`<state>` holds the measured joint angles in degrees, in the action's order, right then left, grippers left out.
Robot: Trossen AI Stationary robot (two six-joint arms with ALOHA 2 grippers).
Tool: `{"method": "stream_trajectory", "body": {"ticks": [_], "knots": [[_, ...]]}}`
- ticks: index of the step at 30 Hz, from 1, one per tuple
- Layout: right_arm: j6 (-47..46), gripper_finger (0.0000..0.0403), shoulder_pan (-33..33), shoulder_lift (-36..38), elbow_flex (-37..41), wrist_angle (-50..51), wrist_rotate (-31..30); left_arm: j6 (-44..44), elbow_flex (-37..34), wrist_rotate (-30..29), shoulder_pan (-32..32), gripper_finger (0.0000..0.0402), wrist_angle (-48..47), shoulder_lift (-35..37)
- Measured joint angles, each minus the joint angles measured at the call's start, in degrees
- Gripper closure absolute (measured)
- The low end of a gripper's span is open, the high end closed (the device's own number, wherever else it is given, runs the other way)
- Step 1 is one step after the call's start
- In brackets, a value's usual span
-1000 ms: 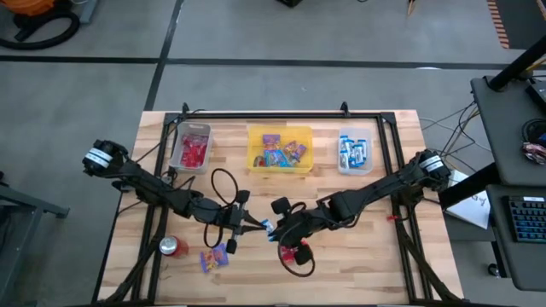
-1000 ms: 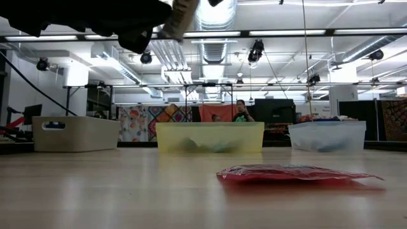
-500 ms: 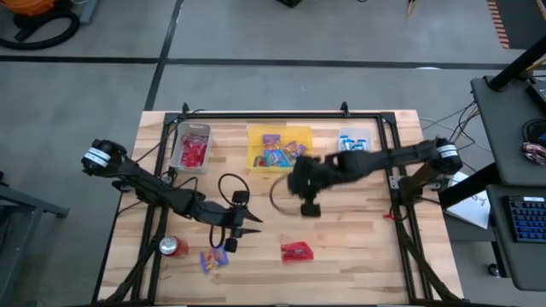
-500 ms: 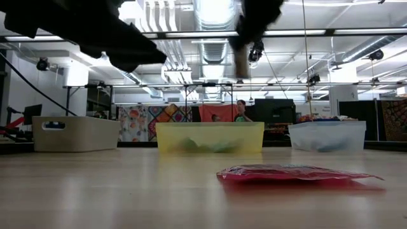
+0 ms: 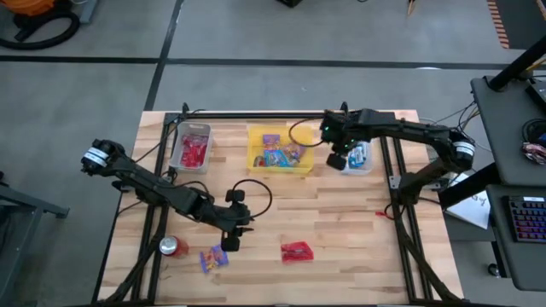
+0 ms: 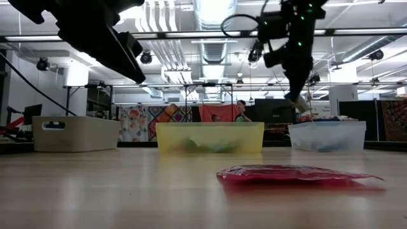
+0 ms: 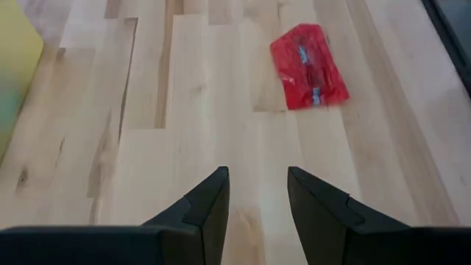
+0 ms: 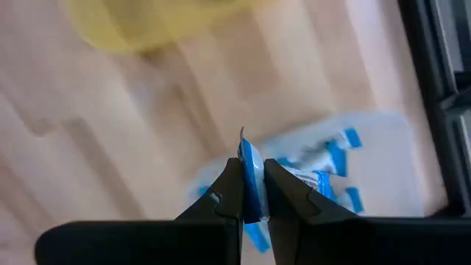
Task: Sort candy
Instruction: Put the white chocolate into the transparent bin
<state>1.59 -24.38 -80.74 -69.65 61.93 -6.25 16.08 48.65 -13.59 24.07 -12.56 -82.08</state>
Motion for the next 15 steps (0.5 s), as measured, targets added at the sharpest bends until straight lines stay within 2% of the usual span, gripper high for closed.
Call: {"method": "stream_trajectory", "body": {"ticks": [5, 8, 12, 15], "knots": [[8.75, 0.0373, -4.97, 4.87, 9.04, -9.30, -0.99, -0.11, 0.28, 0.01, 0.10, 0.0279, -0.89, -0.02], [11.72, 0.0372, -6.15, 7.42, 14.42, -15.25, -4.66, -0.12, -0.04, -0.17, 0.10, 0.0279, -0.78, -0.02], [10.60, 0.0371, -7.02, 9.08, 19.63, -19.97, -10.91, -0.14, -0.51, -2.80, 0.10, 0.0279, -0.59, -0.04], [7.90, 0.0362, -7.68, 9.30, 22.38, -23.11, -12.08, -0.03, -0.51, -3.76, 0.10, 0.0279, -0.48, -0.04]]}}
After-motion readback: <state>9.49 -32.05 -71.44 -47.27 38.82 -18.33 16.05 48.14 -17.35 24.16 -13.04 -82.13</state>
